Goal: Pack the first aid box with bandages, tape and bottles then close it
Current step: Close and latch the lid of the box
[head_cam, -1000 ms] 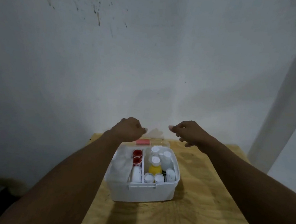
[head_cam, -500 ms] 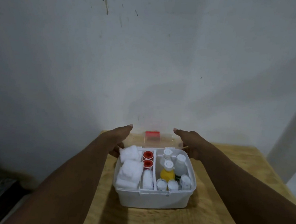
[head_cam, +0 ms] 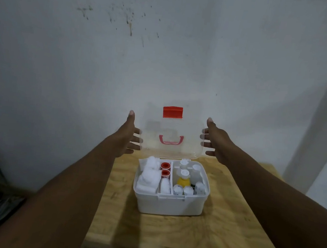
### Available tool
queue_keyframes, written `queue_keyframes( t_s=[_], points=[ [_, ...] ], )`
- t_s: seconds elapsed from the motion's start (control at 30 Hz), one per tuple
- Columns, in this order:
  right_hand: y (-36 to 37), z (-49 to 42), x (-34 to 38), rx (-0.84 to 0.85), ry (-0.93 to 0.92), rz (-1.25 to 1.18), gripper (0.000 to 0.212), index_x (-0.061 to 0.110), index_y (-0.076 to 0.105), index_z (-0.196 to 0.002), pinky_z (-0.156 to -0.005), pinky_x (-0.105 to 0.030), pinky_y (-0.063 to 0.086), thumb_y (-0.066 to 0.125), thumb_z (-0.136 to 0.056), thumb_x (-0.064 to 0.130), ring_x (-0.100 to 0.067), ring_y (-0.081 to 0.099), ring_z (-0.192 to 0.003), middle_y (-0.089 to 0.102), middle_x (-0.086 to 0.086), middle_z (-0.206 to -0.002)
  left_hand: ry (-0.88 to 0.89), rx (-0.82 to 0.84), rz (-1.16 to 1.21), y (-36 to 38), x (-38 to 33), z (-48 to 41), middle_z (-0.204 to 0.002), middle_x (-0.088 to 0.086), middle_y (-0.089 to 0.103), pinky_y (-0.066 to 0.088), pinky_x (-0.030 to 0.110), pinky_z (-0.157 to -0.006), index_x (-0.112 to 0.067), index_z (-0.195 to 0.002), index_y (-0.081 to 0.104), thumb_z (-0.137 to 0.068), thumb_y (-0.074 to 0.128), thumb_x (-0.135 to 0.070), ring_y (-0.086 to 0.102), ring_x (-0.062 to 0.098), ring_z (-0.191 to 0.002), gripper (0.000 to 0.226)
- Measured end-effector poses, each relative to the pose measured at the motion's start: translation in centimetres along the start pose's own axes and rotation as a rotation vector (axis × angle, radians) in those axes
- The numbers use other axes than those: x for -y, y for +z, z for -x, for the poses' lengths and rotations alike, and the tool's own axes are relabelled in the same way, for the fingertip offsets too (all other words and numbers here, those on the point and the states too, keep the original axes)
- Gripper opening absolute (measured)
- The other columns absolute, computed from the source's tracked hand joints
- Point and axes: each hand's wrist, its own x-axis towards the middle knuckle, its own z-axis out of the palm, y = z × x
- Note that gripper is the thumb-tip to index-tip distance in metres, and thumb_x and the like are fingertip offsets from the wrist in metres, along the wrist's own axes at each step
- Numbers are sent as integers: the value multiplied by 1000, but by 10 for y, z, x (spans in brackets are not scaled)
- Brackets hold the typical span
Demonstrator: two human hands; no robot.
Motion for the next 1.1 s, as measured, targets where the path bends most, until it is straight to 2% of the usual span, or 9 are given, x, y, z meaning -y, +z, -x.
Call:
queue_keyframes(
  t_s=[0.2,0.37,0.43,0.5,0.57,0.63,0.73,0.9,1.1],
  points=[
    [-7,40,-5,-17,-75,2,62,12,63,-115,-94,-44,48,34,-96,64,-30,61,-110,65,-12,-120,53,-4,38,-5,12,34,-125,15,65,40,49,-112,-12,-106,63,-90,18,-82,62,35,-116,84],
    [-4,68,-26,-94,-165,81,63,6,63,-106,-99,-55,49,38,-93,62,-36,61,-106,65,-16,-112,104,-11,52,-1,34,51,-123,10,67,42,44,-109,-13,-103,63,-94,31,-76,62,30,-116,71],
    [-3,75,-37,-121,-207,144,66,0,63,-102,-93,-50,52,39,-93,61,-32,63,-96,66,-16,-103,118,-31,52,1,42,55,-121,9,66,43,41,-104,-13,-103,65,-94,36,-73,62,28,-114,68],
    [-2,82,-48,-133,-253,209,64,-4,59,-86,-76,-39,48,42,-95,56,-27,59,-79,64,-18,-86,123,-40,49,3,51,60,-120,7,65,43,39,-101,-12,-106,67,-94,40,-71,61,27,-112,66],
    [-1,88,-59,-132,-293,252,49,9,57,-74,-71,-35,42,45,-96,51,-21,52,-74,56,-9,-75,122,-61,58,5,60,63,-119,7,66,44,38,-98,-9,-111,67,-95,43,-67,61,27,-111,65],
    [0,91,-69,-125,-318,301,35,15,68,-92,-83,-38,48,51,-96,45,-17,58,-88,63,0,-90,133,-95,52,9,68,66,-119,7,66,47,38,-97,-10,-112,66,-96,47,-63,62,26,-110,59],
    [5,95,-75,-153,-366,361,36,13,65,-120,-99,-41,50,57,-95,37,-13,57,-106,67,-2,-119,163,-129,32,15,73,67,-118,8,67,54,45,-99,-13,-102,66,-96,58,-54,64,29,-109,42],
    [3,97,-65,-150,-364,310,37,13,64,-123,-100,-41,49,61,-93,34,-17,60,-112,66,-5,-125,270,-187,-77,23,67,70,-116,5,67,54,44,-101,-17,-101,68,-93,69,-35,63,26,-110,19],
    [4,97,-55,-184,-289,236,37,17,63,-119,-95,-38,51,69,-87,33,-20,58,-114,60,-6,-126,305,-207,-121,22,67,71,-112,3,65,55,41,-98,-16,-112,66,-88,75,-31,62,24,-107,30]
  ],
)
